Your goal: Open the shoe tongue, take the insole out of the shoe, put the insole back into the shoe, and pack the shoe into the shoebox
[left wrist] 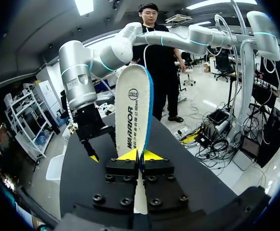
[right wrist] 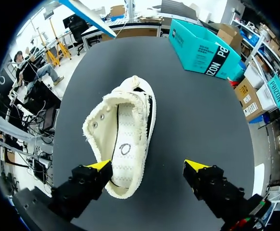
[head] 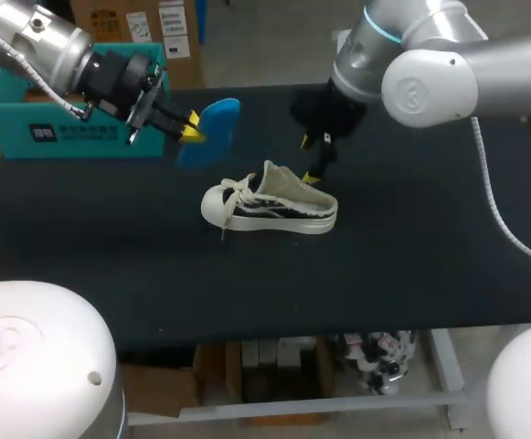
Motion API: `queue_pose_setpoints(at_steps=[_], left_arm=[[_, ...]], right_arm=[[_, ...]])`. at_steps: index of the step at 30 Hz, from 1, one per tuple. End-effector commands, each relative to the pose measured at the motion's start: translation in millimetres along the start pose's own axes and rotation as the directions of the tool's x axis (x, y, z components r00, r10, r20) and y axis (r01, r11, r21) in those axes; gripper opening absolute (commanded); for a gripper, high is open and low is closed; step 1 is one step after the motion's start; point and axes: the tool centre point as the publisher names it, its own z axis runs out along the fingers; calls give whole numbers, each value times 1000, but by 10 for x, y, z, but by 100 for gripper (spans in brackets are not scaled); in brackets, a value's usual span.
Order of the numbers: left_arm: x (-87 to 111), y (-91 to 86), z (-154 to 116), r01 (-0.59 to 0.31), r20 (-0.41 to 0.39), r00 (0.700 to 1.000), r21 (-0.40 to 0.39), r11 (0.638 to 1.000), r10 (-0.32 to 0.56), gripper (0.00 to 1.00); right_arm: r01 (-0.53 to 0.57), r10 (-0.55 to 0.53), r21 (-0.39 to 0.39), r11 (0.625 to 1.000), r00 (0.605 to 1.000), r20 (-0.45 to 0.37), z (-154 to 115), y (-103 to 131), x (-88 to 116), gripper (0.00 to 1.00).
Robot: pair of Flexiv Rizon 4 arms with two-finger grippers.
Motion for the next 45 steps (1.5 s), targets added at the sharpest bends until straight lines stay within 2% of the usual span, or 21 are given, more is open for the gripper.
queue_pose_setpoints(at_steps=[1,5,13,15,22,24,26,28,29,36,45], left_arm=[[147,6,-98,5,60,998,-4,1000,-5,0],[226,60,-178,18,82,996,-12,1000,-17,0],[336,188,-356,42,121,992,-23,999,-39,0],[360,212,-400,45,130,991,-25,999,-42,0],[403,248,-479,47,140,989,-39,998,-41,0],[408,248,-481,46,141,989,-48,998,-39,0],[411,245,-479,45,140,989,-55,997,-37,0],[413,243,-476,45,140,989,-59,997,-36,0],[412,242,-474,44,140,990,-61,997,-35,0],[409,236,-458,35,136,990,-68,997,-26,0],[406,217,-451,3,103,995,-39,999,1,0]], right_arm=[[-6,6,120,993,1000,-3,54,138,6,100],[-11,12,140,990,1000,-4,84,254,6,100],[-22,25,231,973,1000,-11,242,409,69,100],[-32,35,267,963,999,-7,283,430,88,100],[-75,71,322,944,997,26,400,411,86,100],[-94,86,337,937,996,38,422,397,79,87],[-99,90,335,937,995,41,436,384,71,49],[-116,104,355,928,993,53,451,364,58,30],[-119,107,353,928,993,53,457,356,53,0],[-153,133,364,919,988,78,482,311,47,0],[-233,199,315,920,971,136,347,267,117,0]])
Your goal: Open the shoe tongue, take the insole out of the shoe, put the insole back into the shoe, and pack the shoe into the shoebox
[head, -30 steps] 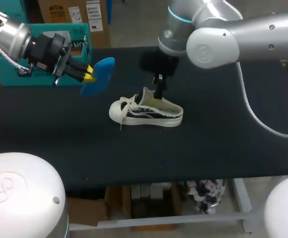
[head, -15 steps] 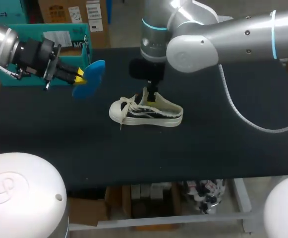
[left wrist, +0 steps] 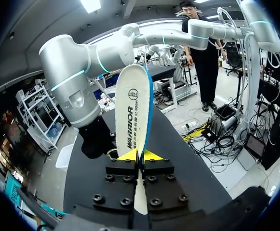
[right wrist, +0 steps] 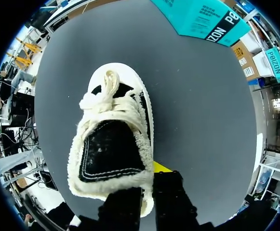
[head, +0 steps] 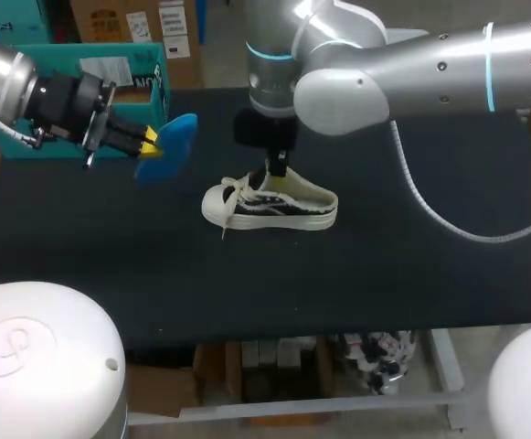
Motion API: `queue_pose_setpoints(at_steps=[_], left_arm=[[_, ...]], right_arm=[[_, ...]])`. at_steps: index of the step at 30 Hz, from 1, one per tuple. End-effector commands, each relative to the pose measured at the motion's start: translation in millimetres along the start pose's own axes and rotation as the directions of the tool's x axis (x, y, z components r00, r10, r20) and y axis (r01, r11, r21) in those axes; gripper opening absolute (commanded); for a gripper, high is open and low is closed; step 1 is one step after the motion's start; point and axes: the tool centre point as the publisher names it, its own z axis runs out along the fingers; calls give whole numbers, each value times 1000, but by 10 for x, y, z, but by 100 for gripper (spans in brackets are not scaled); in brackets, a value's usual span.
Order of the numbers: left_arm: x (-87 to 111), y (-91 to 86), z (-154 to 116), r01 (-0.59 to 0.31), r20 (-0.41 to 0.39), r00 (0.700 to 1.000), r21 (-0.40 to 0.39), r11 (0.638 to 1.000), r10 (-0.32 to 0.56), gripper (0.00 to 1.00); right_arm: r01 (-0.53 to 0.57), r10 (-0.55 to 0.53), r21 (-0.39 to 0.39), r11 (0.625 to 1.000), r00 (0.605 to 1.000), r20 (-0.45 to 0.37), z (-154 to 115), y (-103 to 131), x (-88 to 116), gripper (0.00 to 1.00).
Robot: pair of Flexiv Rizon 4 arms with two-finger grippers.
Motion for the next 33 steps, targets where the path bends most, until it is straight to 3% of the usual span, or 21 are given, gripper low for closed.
queue_pose_setpoints(at_steps=[1,8,18,26,33], left_arm=[[-39,23,-1,-10,-18,1000,17,1000,11,0],[-52,-51,2,-61,-57,996,69,996,65,0],[-180,-201,69,-105,-124,985,145,984,123,0],[-302,-296,138,-119,-169,974,199,973,154,0],[-370,-377,162,-131,-185,967,238,962,178,0]], right_arm=[[-36,37,-31,999,999,7,-73,-112,61,0],[-188,188,-26,982,982,-9,-176,-200,152,0],[-424,420,-58,904,905,-71,-340,-378,328,0],[-584,573,-76,808,810,-129,-318,-510,497,0],[-718,696,-118,685,694,-183,-317,-544,628,0]])
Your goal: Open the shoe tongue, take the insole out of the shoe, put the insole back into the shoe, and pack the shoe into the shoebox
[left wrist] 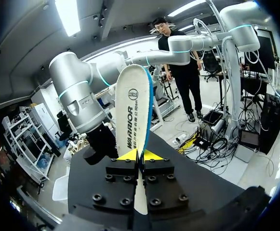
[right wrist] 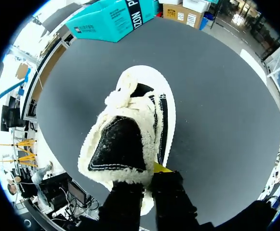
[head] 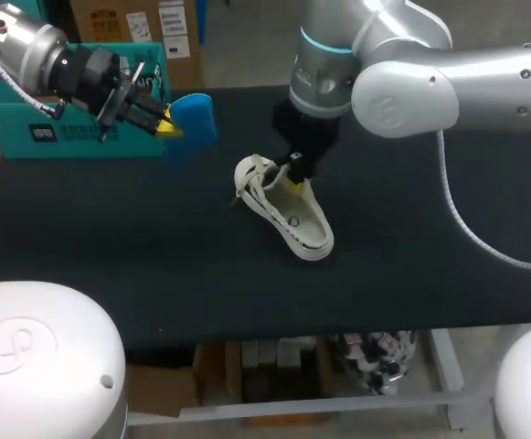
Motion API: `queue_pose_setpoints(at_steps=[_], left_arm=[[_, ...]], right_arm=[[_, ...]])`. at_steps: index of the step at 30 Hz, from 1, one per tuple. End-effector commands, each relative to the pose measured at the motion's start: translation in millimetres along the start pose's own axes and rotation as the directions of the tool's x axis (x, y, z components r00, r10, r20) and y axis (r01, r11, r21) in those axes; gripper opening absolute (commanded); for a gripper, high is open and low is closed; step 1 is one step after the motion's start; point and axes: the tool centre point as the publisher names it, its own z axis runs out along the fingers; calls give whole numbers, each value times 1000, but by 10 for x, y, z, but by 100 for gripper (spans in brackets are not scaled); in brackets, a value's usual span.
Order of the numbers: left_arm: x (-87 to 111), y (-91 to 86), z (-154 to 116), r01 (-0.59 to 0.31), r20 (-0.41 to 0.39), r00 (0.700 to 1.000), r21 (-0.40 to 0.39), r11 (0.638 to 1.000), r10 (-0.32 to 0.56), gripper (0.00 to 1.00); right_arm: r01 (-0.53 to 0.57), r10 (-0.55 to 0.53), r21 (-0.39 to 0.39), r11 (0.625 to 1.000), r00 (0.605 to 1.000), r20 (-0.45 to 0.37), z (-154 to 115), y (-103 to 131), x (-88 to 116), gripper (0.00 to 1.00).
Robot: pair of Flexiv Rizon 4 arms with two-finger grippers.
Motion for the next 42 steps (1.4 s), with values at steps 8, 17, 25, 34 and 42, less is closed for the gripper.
queue_pose_setpoints(at_steps=[8,17,25,34,42], left_arm=[[-122,16,-7,-12,-56,998,44,999,15,0],[-189,88,-57,-7,-94,995,115,993,18,0],[-242,129,-41,23,-117,993,158,987,-4,0],[-294,71,-77,92,-182,982,256,962,-46,0],[-354,-184,-178,204,-221,966,320,925,-137,0]], right_arm=[[-185,183,-139,973,983,-30,-25,-164,106,0],[-251,242,-155,956,967,-76,110,-201,224,0],[-291,278,-152,945,955,-103,179,-218,243,0],[-303,287,-166,938,951,-114,187,-248,276,100],[-298,284,-209,931,954,-95,-12,-402,311,100]])
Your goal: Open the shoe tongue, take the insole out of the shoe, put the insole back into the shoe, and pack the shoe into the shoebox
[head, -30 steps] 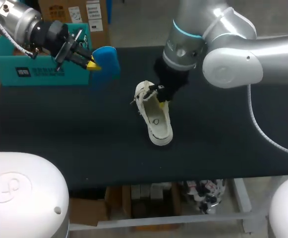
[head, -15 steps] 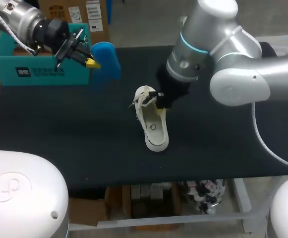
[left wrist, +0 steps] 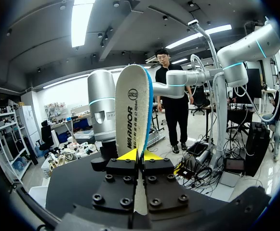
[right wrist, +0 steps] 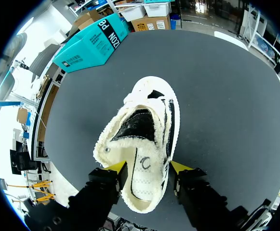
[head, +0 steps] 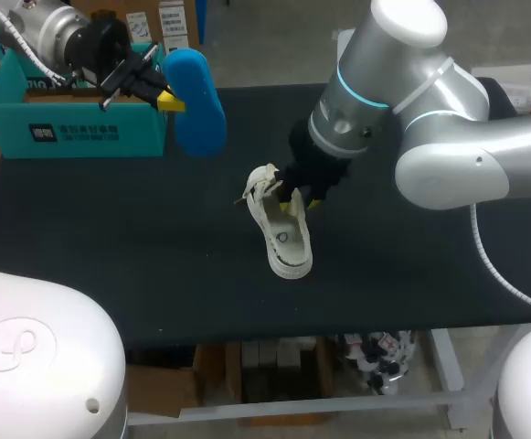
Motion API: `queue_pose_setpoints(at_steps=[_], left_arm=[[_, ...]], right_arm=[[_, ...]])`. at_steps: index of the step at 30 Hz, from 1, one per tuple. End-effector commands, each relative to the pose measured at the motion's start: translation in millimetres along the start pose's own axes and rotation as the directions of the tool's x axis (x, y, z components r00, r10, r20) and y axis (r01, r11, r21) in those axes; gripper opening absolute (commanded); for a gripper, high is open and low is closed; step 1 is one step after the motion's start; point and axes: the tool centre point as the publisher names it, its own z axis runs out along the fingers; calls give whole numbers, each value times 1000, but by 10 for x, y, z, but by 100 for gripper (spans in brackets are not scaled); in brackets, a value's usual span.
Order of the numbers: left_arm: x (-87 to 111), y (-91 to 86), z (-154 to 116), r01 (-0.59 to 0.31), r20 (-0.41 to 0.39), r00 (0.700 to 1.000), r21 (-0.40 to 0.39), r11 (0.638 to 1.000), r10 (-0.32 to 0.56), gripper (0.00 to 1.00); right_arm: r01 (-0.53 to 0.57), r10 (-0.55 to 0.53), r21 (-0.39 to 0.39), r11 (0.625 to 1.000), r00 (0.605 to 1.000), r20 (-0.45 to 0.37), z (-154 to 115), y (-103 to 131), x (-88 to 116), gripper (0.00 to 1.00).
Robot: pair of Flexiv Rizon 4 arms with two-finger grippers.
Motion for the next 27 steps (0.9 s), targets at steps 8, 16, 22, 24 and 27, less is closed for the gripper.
queue_pose_setpoints(at_steps=[8,16,22,24,27], left_arm=[[4,-215,2,122,-66,991,122,985,-114,0],[-39,-432,205,255,-58,967,120,959,-249,0],[-73,-596,420,302,-32,953,98,948,-301,0],[-65,-648,482,314,-31,950,96,945,-312,0],[-37,-717,544,319,-40,948,104,942,-317,0]], right_arm=[[6,-4,-82,997,1000,26,-389,-364,-72,100],[43,-38,-107,993,998,45,-535,-563,-100,100],[81,-77,-116,990,996,37,-592,-674,-155,100],[96,-92,-120,988,995,37,-613,-696,-167,100],[106,-102,-125,986,994,37,-651,-728,-187,100]])
